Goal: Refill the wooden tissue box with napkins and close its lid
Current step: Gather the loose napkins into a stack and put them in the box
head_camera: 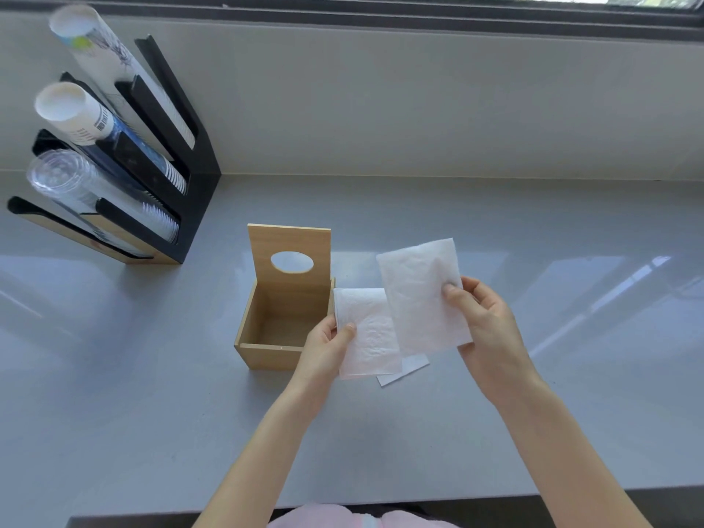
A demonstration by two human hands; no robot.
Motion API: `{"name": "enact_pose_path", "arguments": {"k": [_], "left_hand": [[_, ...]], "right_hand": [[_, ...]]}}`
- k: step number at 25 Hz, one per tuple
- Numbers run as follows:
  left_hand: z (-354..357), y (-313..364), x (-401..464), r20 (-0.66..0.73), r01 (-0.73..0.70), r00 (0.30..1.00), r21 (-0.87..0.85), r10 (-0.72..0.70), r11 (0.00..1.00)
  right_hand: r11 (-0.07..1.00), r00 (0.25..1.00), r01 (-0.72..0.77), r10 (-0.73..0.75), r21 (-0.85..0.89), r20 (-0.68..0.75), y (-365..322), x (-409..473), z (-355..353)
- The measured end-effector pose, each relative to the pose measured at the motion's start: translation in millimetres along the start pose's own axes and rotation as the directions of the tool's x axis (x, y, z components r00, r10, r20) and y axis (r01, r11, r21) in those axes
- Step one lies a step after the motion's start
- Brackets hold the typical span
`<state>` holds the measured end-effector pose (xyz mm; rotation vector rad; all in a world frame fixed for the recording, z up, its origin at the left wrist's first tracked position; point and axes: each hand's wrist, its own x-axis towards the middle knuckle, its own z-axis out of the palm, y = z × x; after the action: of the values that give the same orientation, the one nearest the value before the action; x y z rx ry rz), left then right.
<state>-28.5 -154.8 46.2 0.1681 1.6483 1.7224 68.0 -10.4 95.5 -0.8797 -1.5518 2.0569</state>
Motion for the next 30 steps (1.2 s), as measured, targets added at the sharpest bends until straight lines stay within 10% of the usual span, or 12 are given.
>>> {"name": "enact_pose_path", "arguments": {"k": [8, 30], "left_hand": [[6, 1, 5, -0.007, 0.060, 0.998, -0.044, -0.060, 0.997], [5, -1, 10, -0.022, 0.088, 0.996, -0.009, -0.088, 0.996]], "right_hand": [[0.966, 0.967, -0.251, 0.253, -0.065, 0.026, 47, -3, 24], [0.949, 0.982, -0.182, 0.189, -0.255, 0.000, 53, 19, 23]]}}
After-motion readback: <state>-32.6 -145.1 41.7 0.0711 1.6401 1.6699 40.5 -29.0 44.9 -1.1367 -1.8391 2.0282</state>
